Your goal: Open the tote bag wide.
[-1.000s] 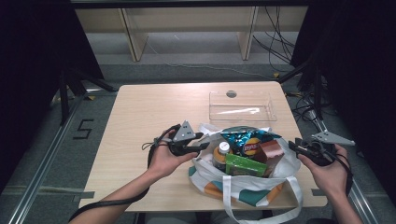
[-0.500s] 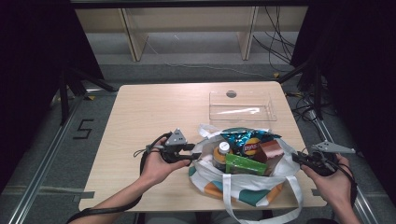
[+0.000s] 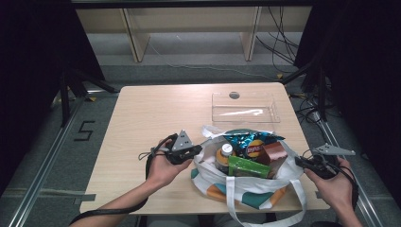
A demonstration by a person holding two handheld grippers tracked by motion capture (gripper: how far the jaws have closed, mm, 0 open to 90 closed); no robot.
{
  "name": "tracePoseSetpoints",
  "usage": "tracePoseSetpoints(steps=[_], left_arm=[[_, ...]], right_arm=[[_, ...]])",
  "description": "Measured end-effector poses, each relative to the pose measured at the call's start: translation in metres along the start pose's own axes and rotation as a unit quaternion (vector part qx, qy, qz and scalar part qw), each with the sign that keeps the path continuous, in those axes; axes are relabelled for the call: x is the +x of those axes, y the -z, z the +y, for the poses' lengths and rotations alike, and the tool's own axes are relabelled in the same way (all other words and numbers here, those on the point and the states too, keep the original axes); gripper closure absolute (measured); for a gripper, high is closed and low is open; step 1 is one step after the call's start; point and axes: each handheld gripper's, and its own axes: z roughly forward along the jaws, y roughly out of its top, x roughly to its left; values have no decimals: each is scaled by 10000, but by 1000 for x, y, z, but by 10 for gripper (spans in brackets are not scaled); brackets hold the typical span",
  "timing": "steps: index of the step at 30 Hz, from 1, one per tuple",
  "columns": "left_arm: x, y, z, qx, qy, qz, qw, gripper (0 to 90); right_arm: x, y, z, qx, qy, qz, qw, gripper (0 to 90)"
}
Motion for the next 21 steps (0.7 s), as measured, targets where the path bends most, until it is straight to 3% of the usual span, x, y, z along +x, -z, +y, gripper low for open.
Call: tracePoseSetpoints(steps=[2, 3, 4, 5, 6, 7, 8, 9, 10, 13, 14, 15, 16, 17, 19, 21], left_arm=[[1, 5, 2, -253, -31, 250, 9994, 681], [3, 6, 2, -354, -49, 363, 9987, 681], [5, 6, 1, -313, -68, 399, 9987, 576], [6, 3, -1, -234, 73, 373, 9990, 563], [7, 0, -3, -147, 114, 335, 9993, 563], [10, -3, -6, 88, 3, 267, 9996, 566], [10, -6, -8, 168, 37, 232, 9996, 575], [10, -13, -12, 252, 113, 140, 9995, 664], [12, -16, -13, 389, 13, 106, 9992, 706], [12, -23, -15, 524, 8, -8, 9986, 847], [12, -25, -14, 560, -70, -39, 9984, 847], [12, -26, -14, 588, -49, -13, 9983, 860], [14, -27, -14, 620, -96, -60, 9980, 866], [14, -28, -16, 597, 62, -60, 9982, 866], [15, -30, -20, 629, 98, -68, 9979, 868], [15, -30, -20, 630, 78, -59, 9980, 869]], right_arm=[[1, 0, 0, 62, -83, 48, 9999, 846], [1, 0, 0, 62, -83, 48, 9999, 846], [3, 1, 0, 77, -221, 18, 9997, 846], [1, -1, -1, 43, -67, -6, 10000, 845], [1, -1, -1, 43, -67, -6, 10000, 845], [2, -1, 0, 59, -89, -21, 9999, 846], [5, -1, 0, 170, -338, 11, 9993, 846], [1, -3, -1, 101, 40, -62, 9999, 846], [1, -3, -1, 101, 40, -62, 9999, 846], [1, -6, -2, 151, 2, -82, 9999, 851], [1, -6, -2, 151, 2, -82, 9999, 851], [3, -7, -1, 252, -186, 34, 9995, 853], [1, -10, -3, 270, -71, -54, 9996, 857], [1, -10, -3, 270, -71, -54, 9996, 857], [-5, -15, -5, 339, 306, -93, 9989, 862], [-4, -15, -4, 369, 312, -122, 9988, 862]])
